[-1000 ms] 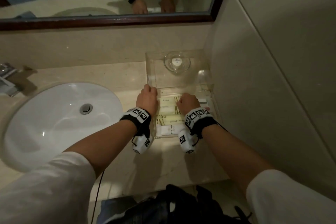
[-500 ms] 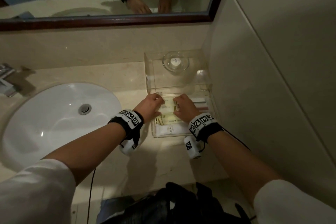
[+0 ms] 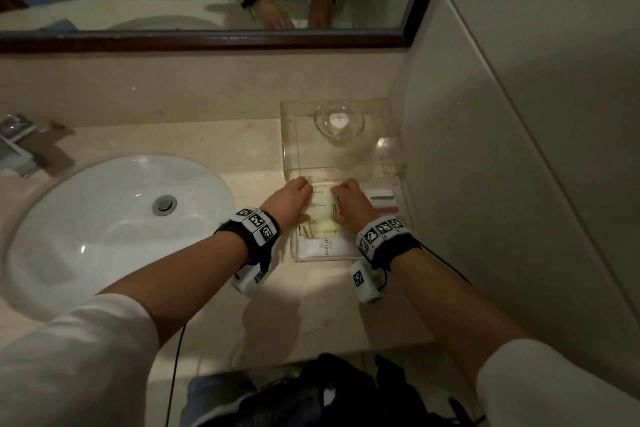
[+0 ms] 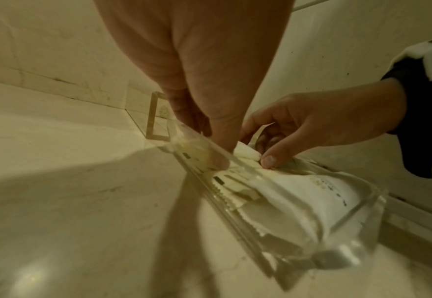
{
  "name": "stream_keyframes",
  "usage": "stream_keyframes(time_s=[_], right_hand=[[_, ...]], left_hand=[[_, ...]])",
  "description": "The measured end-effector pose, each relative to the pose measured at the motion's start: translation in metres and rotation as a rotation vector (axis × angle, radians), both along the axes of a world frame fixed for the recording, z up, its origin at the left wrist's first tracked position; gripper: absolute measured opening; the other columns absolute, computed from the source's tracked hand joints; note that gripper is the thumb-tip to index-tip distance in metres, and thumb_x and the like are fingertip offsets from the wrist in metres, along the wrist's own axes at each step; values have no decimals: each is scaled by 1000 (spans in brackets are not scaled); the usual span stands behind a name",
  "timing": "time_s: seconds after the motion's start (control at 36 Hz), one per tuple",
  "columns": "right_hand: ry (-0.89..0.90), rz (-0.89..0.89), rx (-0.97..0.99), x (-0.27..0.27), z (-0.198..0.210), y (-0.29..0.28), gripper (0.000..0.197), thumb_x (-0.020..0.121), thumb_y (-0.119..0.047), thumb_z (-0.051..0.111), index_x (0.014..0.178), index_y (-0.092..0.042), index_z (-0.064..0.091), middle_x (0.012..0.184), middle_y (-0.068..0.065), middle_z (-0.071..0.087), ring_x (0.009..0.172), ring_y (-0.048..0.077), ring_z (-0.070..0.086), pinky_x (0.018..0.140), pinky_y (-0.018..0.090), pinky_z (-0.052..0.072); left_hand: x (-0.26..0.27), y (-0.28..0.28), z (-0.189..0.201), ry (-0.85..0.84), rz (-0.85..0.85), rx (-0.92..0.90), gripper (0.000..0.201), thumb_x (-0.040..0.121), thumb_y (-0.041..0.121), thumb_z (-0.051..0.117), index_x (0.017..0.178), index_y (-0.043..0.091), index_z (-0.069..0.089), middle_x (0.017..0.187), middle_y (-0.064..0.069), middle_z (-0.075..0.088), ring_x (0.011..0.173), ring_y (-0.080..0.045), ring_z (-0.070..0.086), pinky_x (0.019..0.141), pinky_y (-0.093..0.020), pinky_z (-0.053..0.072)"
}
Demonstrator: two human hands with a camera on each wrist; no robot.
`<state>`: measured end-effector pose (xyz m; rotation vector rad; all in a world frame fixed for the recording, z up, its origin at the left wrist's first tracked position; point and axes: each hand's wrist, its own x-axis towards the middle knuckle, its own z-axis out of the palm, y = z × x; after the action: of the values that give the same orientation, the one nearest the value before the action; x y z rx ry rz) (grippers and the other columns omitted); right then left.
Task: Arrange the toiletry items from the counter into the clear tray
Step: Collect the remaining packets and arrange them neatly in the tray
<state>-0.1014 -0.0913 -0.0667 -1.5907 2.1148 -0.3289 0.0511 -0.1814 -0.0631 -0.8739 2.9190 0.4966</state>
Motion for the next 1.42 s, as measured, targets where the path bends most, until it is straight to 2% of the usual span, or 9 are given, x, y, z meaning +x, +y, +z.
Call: stream_keyframes(time_s=[0.17, 0.31, 0.53, 0.78, 0.97, 1.11, 1.22, 1.33, 1.42], right_hand=[[-29, 9, -16, -1, 1, 5, 56, 79, -7, 68, 130, -1, 46, 135, 15, 34, 114, 26, 50, 102, 26, 40], [-22, 14, -28, -1, 3, 7, 59, 80, -6, 68, 134, -1, 43, 137, 16, 33, 121, 26, 44, 106, 26, 35], [64, 55, -57, 1, 1, 6, 49, 82, -1, 60, 129, -1, 46, 135, 18, 37, 120, 28, 44, 101, 25, 35], [102, 65, -99, -1, -4, 7, 50, 84, -3, 61, 132, -1, 44, 138, 17, 38, 123, 26, 43, 102, 24, 34], [-3, -42, -133, -2, -10, 6, 26, 94, -10, 46, 118, -3, 49, 120, 15, 49, 108, 29, 50, 82, 23, 36], [93, 51, -130, 1, -9, 6, 40, 82, 5, 56, 121, -1, 53, 123, 16, 48, 112, 28, 48, 94, 32, 43], [131, 71, -139, 2, -8, 5, 38, 84, 5, 53, 121, -2, 54, 123, 15, 48, 110, 27, 50, 93, 30, 42], [106, 56, -112, 3, -7, 4, 39, 86, 5, 51, 124, -2, 53, 125, 16, 48, 111, 28, 51, 97, 29, 40], [103, 63, -111, 3, -8, 4, 38, 87, 4, 50, 124, -2, 53, 125, 17, 49, 109, 30, 53, 96, 31, 42]], left_hand=[[9, 0, 3, 51, -93, -73, 34, 73, 22, 77, 92, -2, 62, 98, -19, 63, 82, -37, 63, 74, -42, 53], [14, 0, -2, 34, -43, -102, 21, 82, 21, 67, 96, 6, 64, 133, -12, 55, 124, -28, 50, 110, -38, 31], [15, 5, 4, 49, -18, -28, 21, 73, 16, 74, 86, 5, 62, 117, -17, 60, 110, -33, 57, 95, -39, 45], [8, 7, 2, -17, -29, -100, 28, 76, 19, 70, 99, 5, 62, 129, -15, 53, 115, -32, 53, 97, -37, 40], [12, 9, -8, 25, -66, -128, 36, 52, 3, 79, 85, 1, 65, 103, -21, 67, 81, -38, 66, 67, -42, 56], [14, 6, -12, 36, -91, -187, 39, 51, 11, 81, 87, 4, 69, 104, -13, 70, 90, -32, 68, 76, -39, 56], [16, 6, -11, 41, -48, -144, 30, 75, 25, 71, 97, 5, 68, 124, -11, 63, 110, -31, 60, 93, -40, 49], [17, 1, -17, 160, -72, -156, 30, 82, 22, 48, 87, 3, 72, 103, -14, 72, 84, -30, 70, 73, -38, 59], [15, 0, -14, 208, -71, -195, 10, 69, 3, 68, 78, 3, 71, 95, -15, 73, 77, -30, 71, 66, -37, 60]])
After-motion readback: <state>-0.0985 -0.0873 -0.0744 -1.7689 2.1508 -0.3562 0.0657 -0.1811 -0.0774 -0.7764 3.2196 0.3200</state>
